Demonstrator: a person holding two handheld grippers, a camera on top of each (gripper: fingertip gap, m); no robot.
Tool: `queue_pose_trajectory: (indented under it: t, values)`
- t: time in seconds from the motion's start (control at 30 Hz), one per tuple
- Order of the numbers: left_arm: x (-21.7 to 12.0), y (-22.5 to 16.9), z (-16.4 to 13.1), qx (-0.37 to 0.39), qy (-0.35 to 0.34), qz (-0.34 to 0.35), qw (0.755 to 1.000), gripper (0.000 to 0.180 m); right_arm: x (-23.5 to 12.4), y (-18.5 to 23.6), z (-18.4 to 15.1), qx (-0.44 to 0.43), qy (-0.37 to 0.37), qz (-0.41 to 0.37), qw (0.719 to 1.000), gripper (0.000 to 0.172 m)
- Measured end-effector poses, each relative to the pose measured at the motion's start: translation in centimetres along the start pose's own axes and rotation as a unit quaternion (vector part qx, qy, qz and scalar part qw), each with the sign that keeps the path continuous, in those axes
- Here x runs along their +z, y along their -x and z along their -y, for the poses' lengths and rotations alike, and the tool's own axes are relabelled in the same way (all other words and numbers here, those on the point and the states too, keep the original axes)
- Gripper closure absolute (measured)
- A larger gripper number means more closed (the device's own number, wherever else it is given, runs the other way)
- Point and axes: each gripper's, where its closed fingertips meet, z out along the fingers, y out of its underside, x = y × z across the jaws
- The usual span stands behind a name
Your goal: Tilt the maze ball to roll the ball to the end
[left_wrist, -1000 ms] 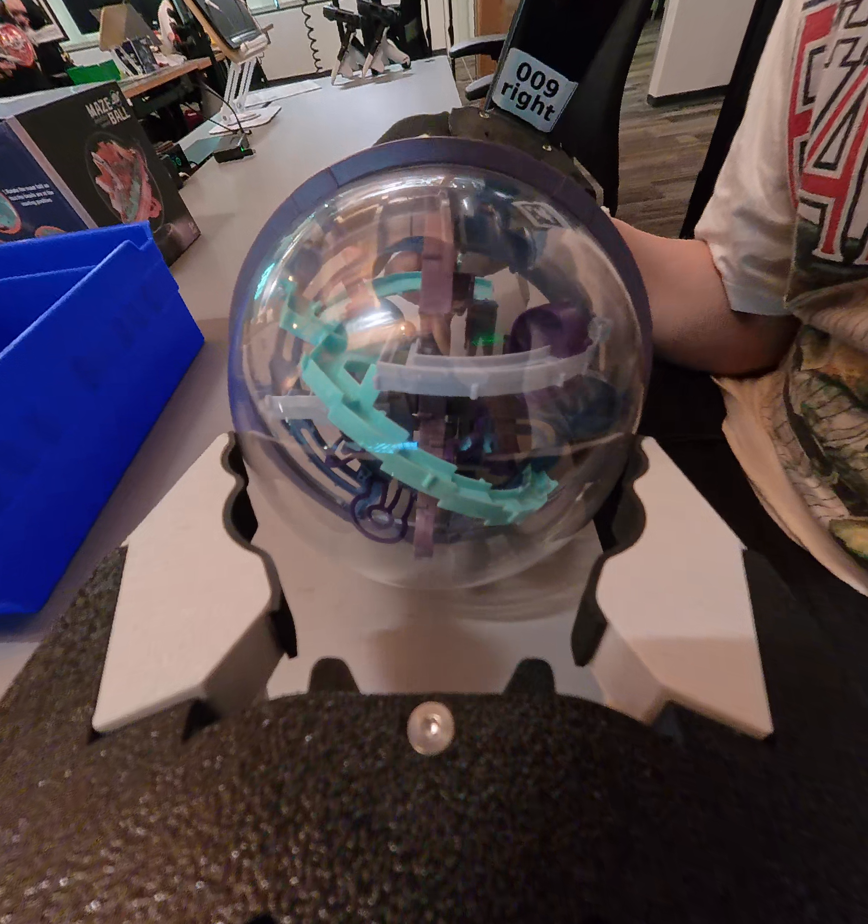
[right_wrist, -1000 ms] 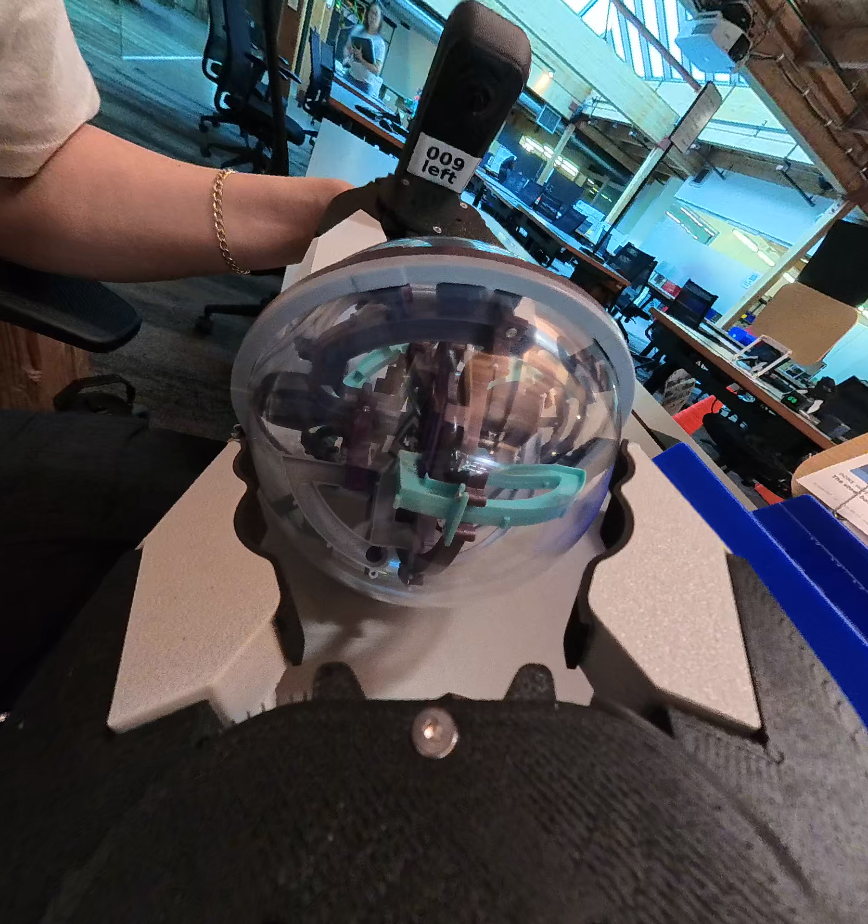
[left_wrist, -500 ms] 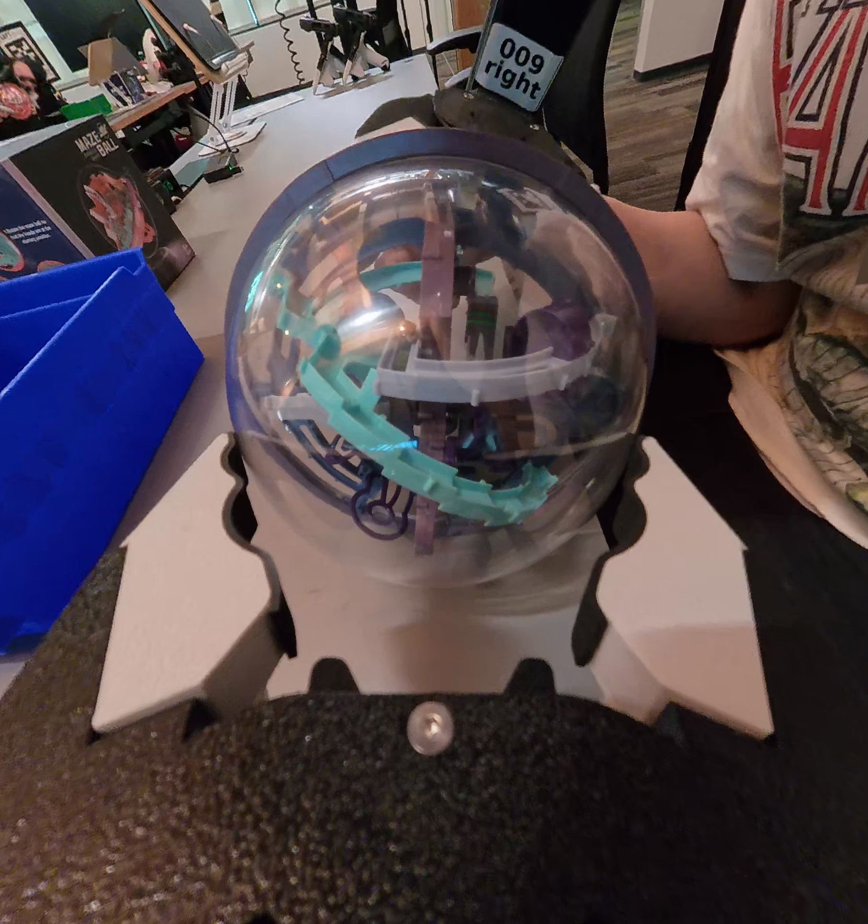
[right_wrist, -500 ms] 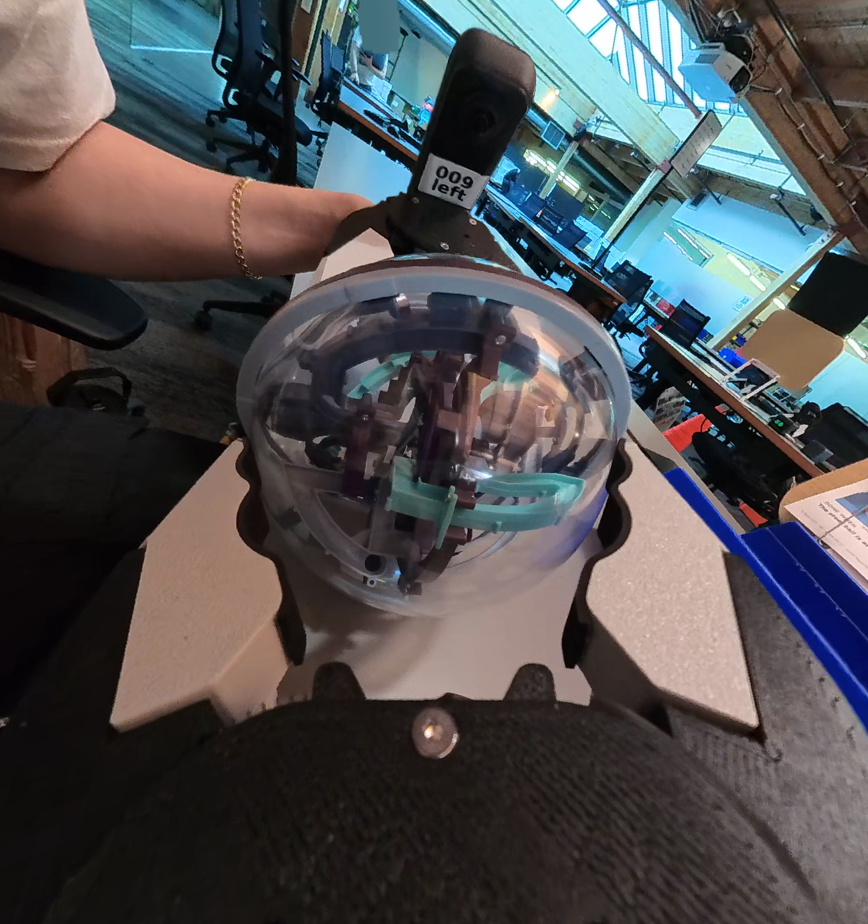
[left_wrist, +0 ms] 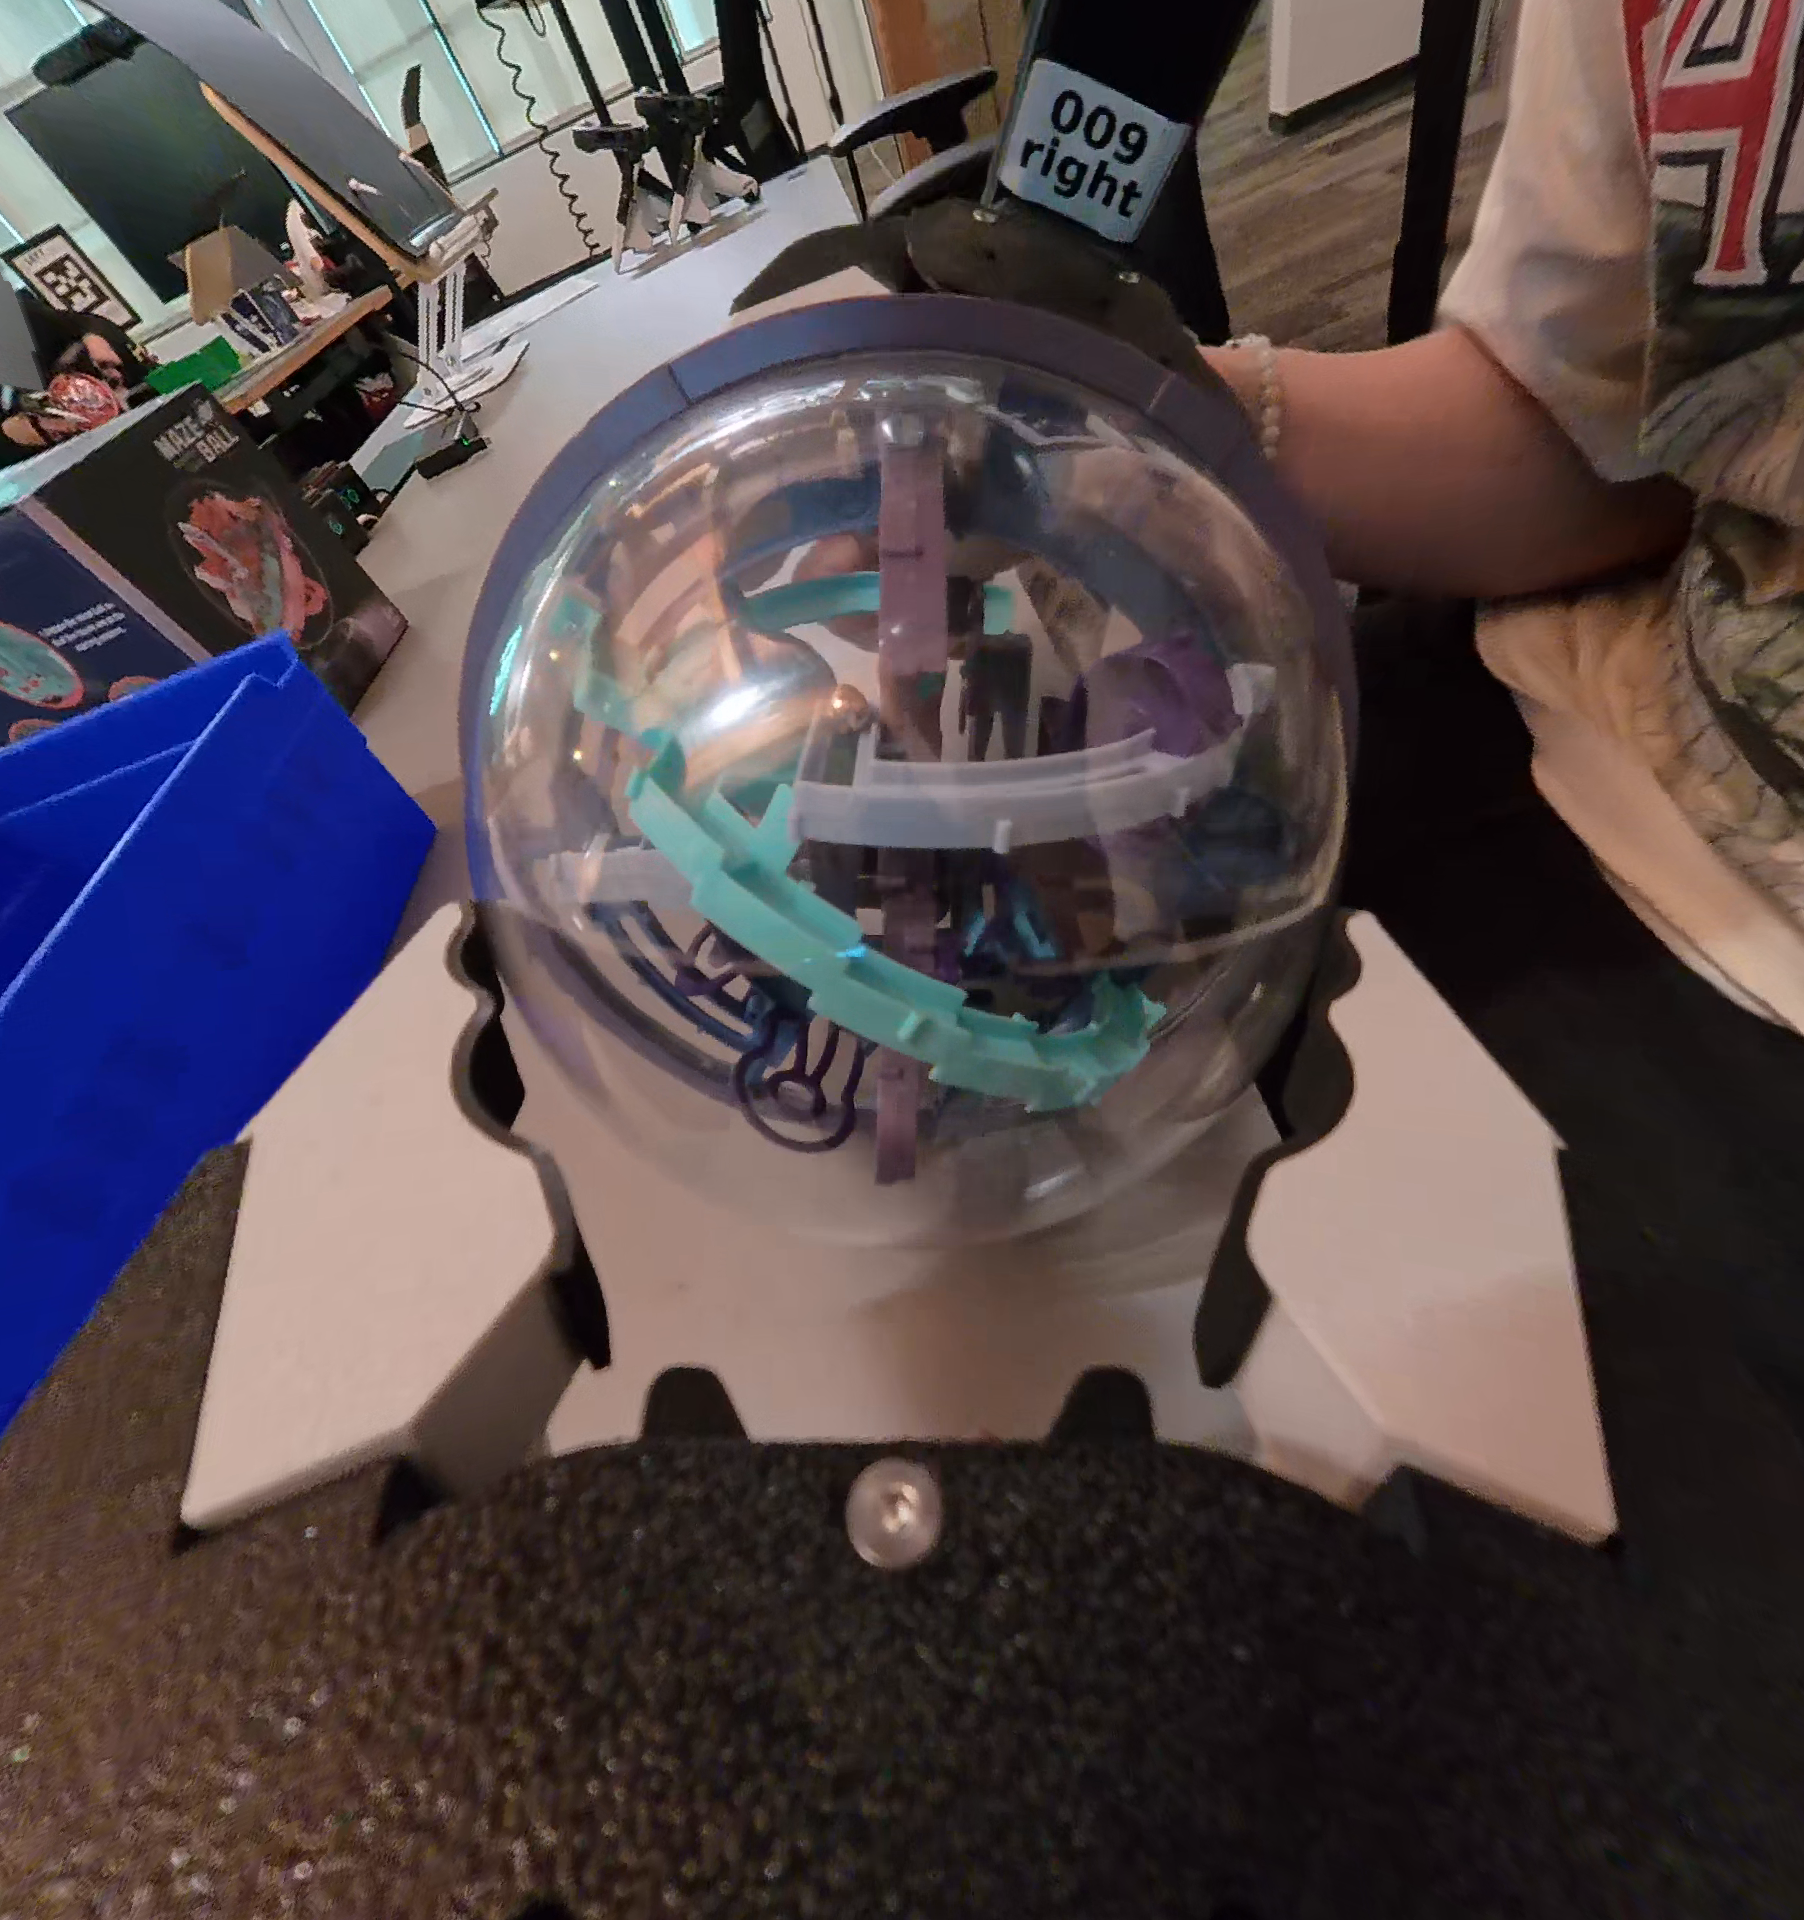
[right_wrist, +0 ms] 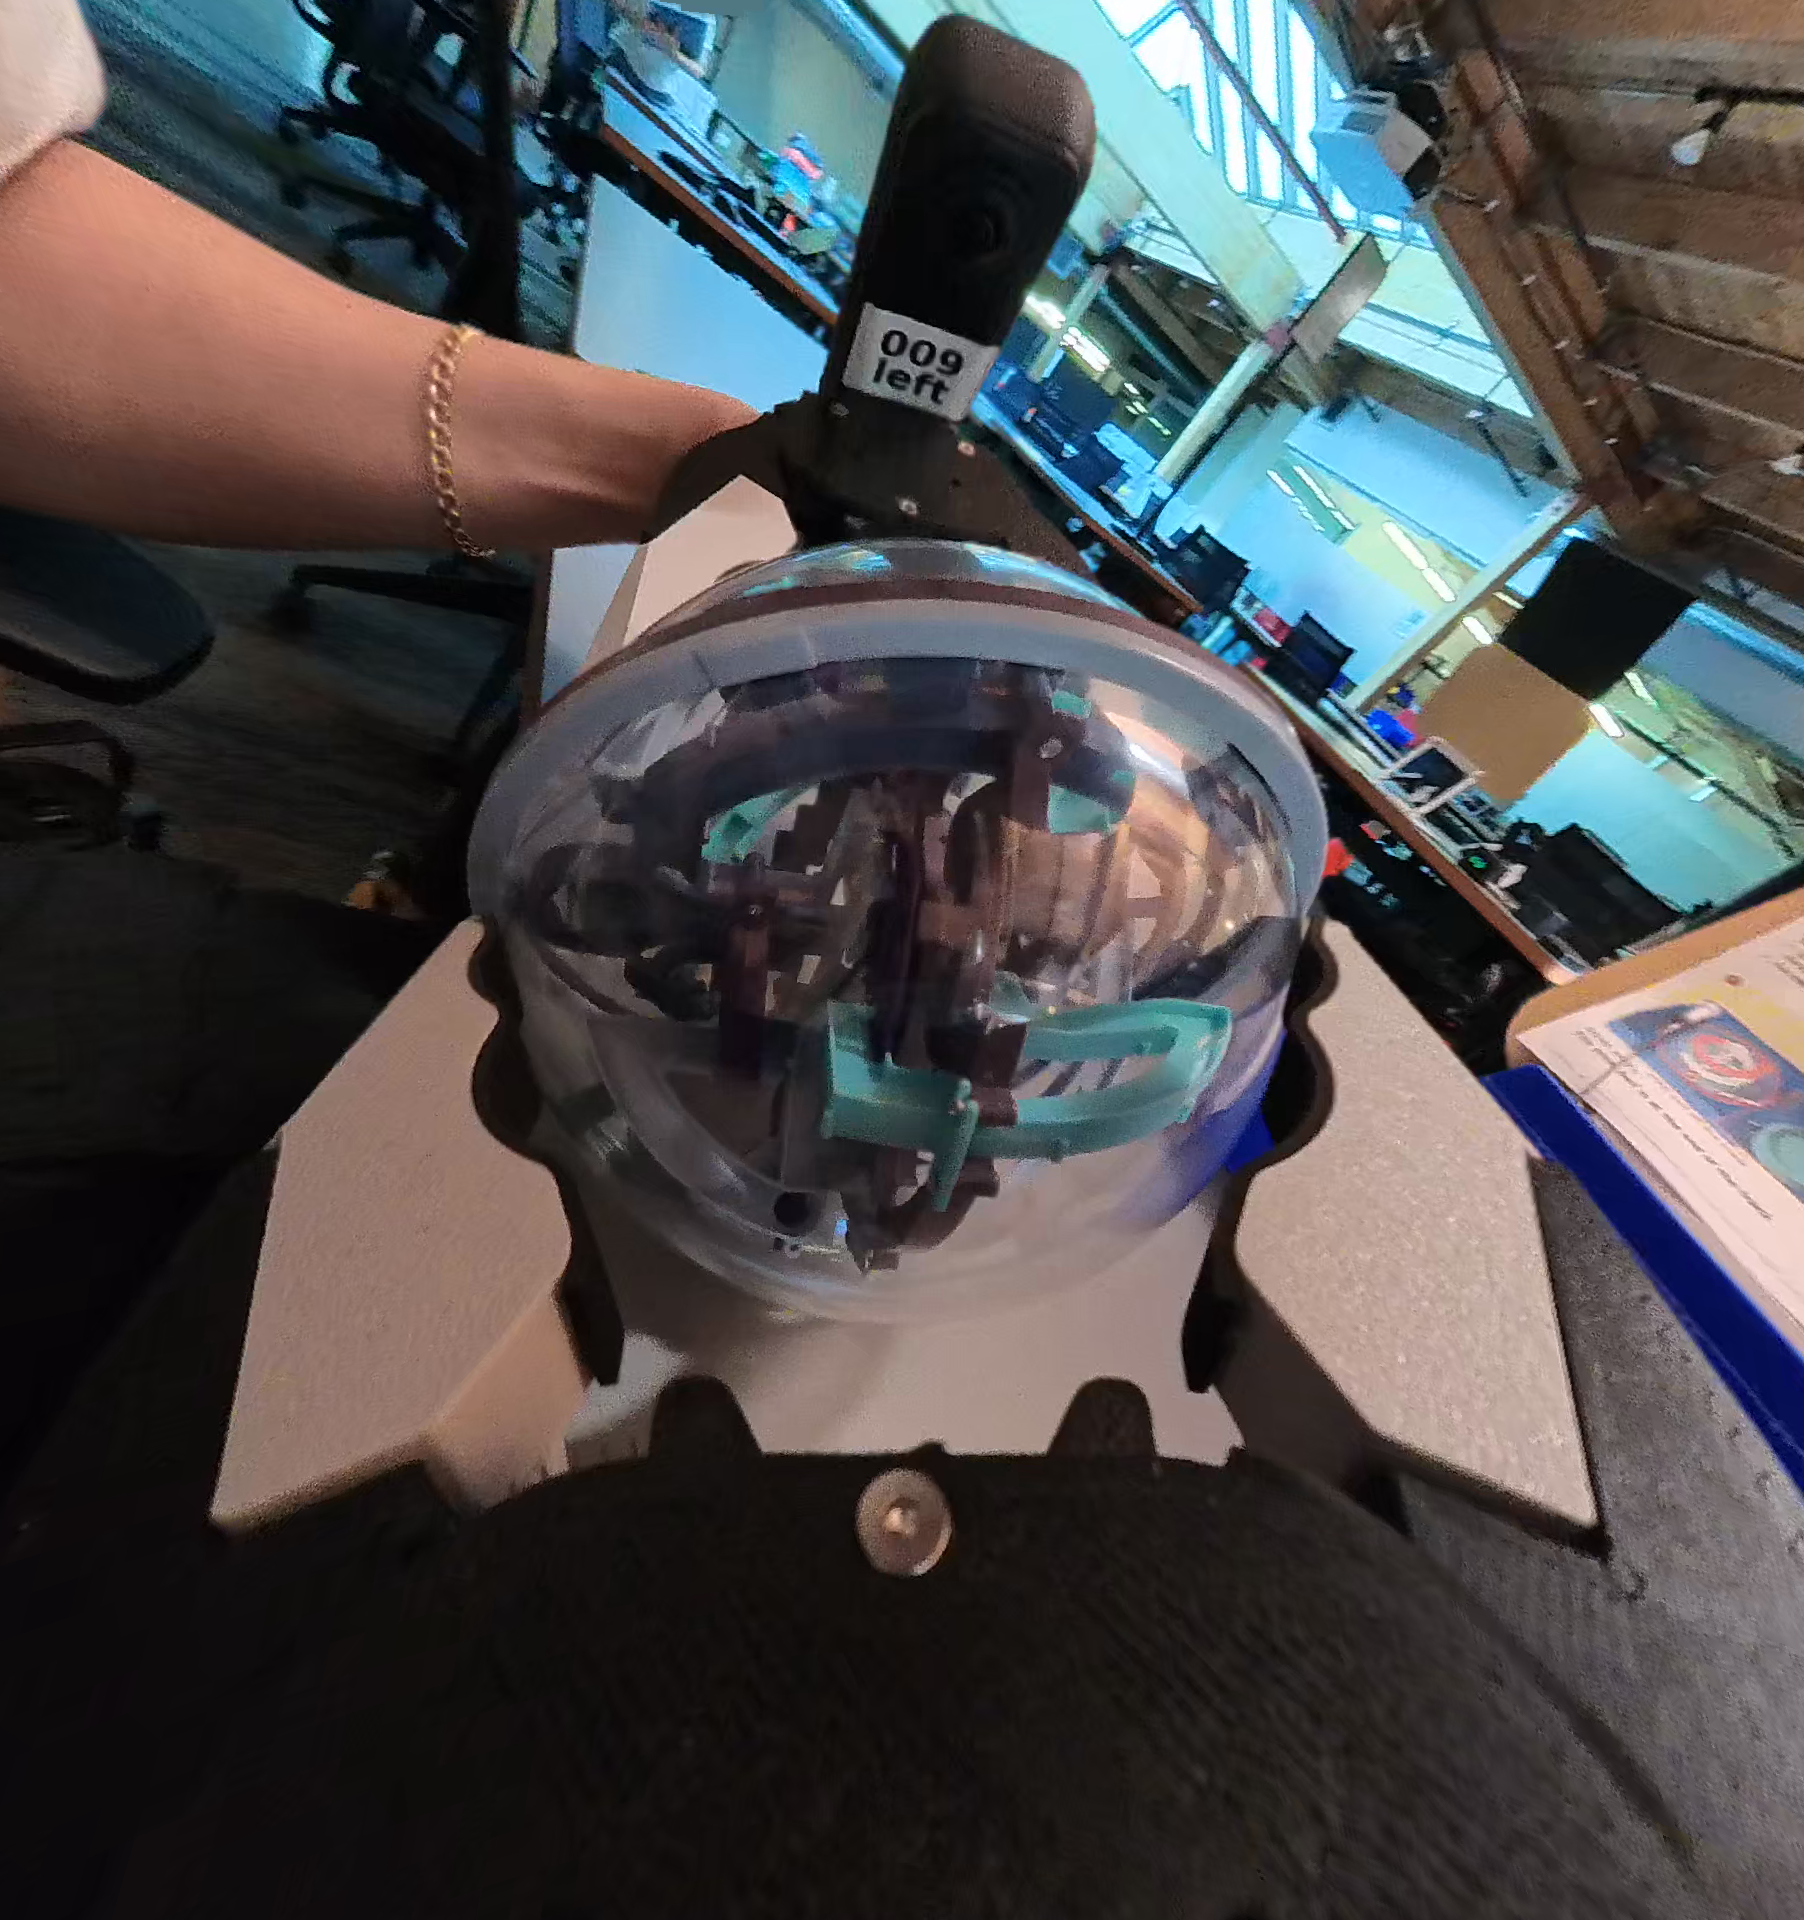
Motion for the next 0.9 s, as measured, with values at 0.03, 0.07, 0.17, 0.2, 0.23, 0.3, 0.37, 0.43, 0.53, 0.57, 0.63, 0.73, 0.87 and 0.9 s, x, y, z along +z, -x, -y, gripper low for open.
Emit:
queue_pose_trajectory:
  t: [0.03, 0.07, 0.17, 0.2, 0.23, 0.3, 0.37, 0.43, 0.53, 0.57, 0.63, 0.73, 0.87, 0.9]
  values:
    - [0.0, -0.1, 0.1, 0.005, 0.003, -0.002, 1.000, 0.034, 0.0, 0.1, 0.0, -0.002, 0.002, -0.011, 1.000, 0.029]
    - [0.1, -0.3, 0.1, 0.004, 0.006, -0.006, 1.000, 0.034, 0.0, 0.3, 0.1, -0.001, 0.003, -0.020, 1.000, 0.029]
    - [0.2, -0.9, 0.6, -0.020, 0.007, -0.019, 1.000, 0.032, 0.0, 0.8, 0.2, 0.004, 0.003, -0.040, 0.999, 0.028]
    - [0.2, -1.0, 0.8, -0.026, 0.007, -0.022, 0.999, 0.032, 0.0, 0.9, 0.3, 0.001, 0.002, -0.047, 0.999, 0.029]
    - [0.2, -1.2, 1.0, -0.032, 0.007, -0.024, 0.999, 0.032, 0.0, 1.0, 0.4, -0.001, 0.001, -0.054, 0.999, 0.028]
    - [0.3, -1.3, 1.3, -0.048, 0.009, -0.026, 0.998, 0.030, 0.0, 1.2, 0.2, 0.009, 0.005, -0.070, 0.997, 0.027]
    - [0.5, -1.1, 1.9, -0.083, 0.001, -0.022, 0.996, 0.029, 0.1, 1.3, -0.1, 0.009, 0.011, -0.085, 0.996, 0.027]
    - [0.6, -0.8, 2.6, -0.126, -0.010, -0.017, 0.992, 0.031, 0.2, 1.4, -0.2, 0.001, 0.018, -0.094, 0.995, 0.026]
    - [0.5, -0.4, 3.1, -0.171, -0.016, -0.010, 0.985, 0.035, 0.5, 1.5, -0.1, -0.009, 0.024, -0.105, 0.994, 0.025]
    - [0.5, -0.4, 3.0, -0.176, -0.010, -0.006, 0.984, 0.035, 0.6, 1.5, -0.1, -0.012, 0.027, -0.109, 0.994, 0.025]
    - [0.4, -0.4, 2.8, -0.186, 0.002, 0.009, 0.983, 0.035, 0.7, 1.6, -0.2, -0.019, 0.033, -0.115, 0.993, 0.024]
    - [0.1, -0.6, 2.5, -0.203, -0.004, 0.043, 0.978, 0.035, 0.7, 1.7, -0.3, -0.031, 0.044, -0.118, 0.992, 0.024]
    - [-0.5, -0.9, 1.8, -0.262, -0.013, 0.087, 0.961, 0.035, 0.7, 1.9, -0.2, -0.043, 0.053, -0.120, 0.990, 0.025]
    - [-0.7, -1.0, 1.8, -0.281, -0.022, 0.098, 0.954, 0.036, 0.7, 2.0, -0.1, -0.049, 0.053, -0.120, 0.990, 0.025]
